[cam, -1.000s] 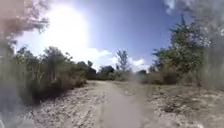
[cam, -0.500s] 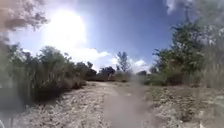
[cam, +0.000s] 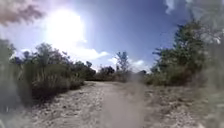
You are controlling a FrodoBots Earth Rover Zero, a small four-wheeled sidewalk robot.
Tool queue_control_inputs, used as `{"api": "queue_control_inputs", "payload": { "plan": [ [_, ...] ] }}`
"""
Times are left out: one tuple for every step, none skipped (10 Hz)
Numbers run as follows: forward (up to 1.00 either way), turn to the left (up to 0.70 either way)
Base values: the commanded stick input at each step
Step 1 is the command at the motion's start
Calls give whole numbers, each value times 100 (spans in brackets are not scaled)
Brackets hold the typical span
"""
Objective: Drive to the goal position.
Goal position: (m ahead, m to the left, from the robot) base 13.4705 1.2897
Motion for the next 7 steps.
{"api": "queue_control_inputs", "payload": {
  "plan": [
    [70,0],
    [70,0],
    [70,0],
    [70,0],
    [70,0],
    [70,0],
    [70,0]
  ]
}}
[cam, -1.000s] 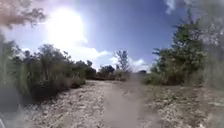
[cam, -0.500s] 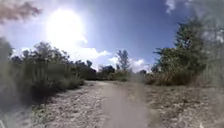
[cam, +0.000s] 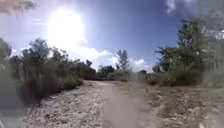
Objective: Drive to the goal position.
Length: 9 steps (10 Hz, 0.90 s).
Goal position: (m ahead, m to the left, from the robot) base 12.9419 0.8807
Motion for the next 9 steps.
{"api": "queue_control_inputs", "payload": {
  "plan": [
    [70,0],
    [70,0],
    [70,0],
    [70,0],
    [70,0],
    [70,0],
    [70,0],
    [70,0],
    [70,0]
  ]
}}
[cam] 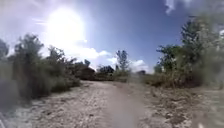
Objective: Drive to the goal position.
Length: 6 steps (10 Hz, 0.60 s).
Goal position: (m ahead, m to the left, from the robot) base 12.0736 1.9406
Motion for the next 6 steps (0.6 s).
{"api": "queue_control_inputs", "payload": {
  "plan": [
    [70,0],
    [70,0],
    [70,0],
    [70,0],
    [70,0],
    [70,0]
  ]
}}
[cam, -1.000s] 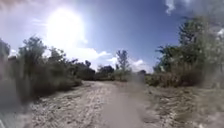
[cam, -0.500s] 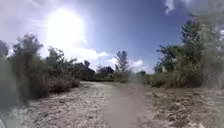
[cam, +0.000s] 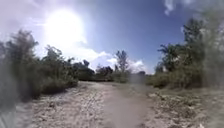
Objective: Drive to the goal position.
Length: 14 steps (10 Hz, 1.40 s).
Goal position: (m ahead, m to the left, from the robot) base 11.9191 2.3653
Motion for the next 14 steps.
{"api": "queue_control_inputs", "payload": {
  "plan": [
    [70,0],
    [70,0],
    [70,0],
    [70,0],
    [70,0],
    [70,0],
    [70,0],
    [70,0],
    [70,0],
    [70,0],
    [70,0],
    [70,0],
    [70,0],
    [70,0]
  ]
}}
